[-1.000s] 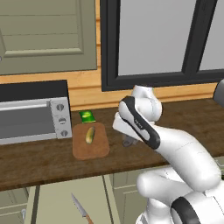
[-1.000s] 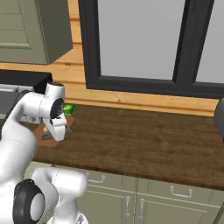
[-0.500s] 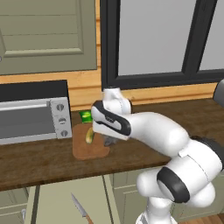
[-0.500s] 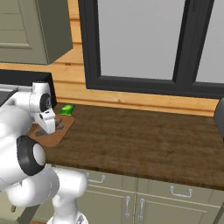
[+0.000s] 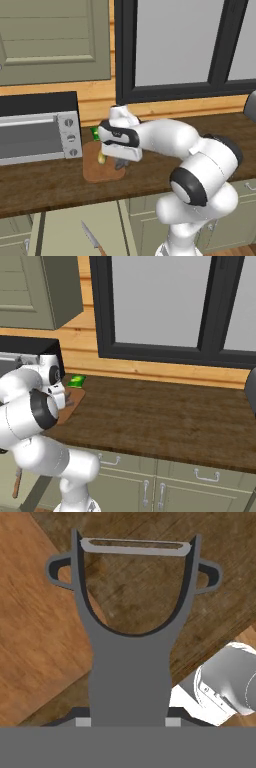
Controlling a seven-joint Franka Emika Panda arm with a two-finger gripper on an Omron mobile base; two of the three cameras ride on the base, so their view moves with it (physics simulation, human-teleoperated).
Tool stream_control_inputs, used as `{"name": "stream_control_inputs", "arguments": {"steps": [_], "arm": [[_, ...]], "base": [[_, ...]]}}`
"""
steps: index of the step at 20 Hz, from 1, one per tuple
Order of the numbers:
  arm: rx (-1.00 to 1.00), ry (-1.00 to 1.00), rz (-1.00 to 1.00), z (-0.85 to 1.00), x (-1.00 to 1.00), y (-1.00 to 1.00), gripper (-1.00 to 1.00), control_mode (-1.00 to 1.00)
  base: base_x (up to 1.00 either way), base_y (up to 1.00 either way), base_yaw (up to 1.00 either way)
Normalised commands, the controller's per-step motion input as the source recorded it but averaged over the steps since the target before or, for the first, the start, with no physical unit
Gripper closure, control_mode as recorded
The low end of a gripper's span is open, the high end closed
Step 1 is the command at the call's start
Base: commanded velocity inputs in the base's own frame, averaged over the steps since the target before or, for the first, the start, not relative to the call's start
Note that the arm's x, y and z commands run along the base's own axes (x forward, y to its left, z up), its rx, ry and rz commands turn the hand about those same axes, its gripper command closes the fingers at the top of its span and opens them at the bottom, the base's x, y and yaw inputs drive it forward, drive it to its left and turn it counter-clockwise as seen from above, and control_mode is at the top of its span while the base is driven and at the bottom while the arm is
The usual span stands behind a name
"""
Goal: Place the appropriate cutting tool for cutting the cucumber skin on the cutting board.
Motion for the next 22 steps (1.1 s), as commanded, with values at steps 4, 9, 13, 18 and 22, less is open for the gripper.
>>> {"name": "stream_control_inputs", "arguments": {"steps": [4,9,13,18,22], "arm": [[0.0,0.01,0.0,-0.39,0.06,0.09,1.0,-1.0],[0.0,0.0,0.0,-0.18,0.16,0.15,1.0,-1.0],[0.0,0.0,0.0,-0.23,0.2,0.17,1.0,-1.0],[0.0,0.0,0.0,-0.2,0.18,0.13,1.0,-1.0],[0.0,0.0,0.0,-0.12,0.23,0.17,1.0,-1.0]], "base": [[0.0,0.0,0.0],[0.0,0.0,0.0],[0.0,0.0,0.0],[0.0,0.0,0.0],[0.0,0.0,0.0]]}}
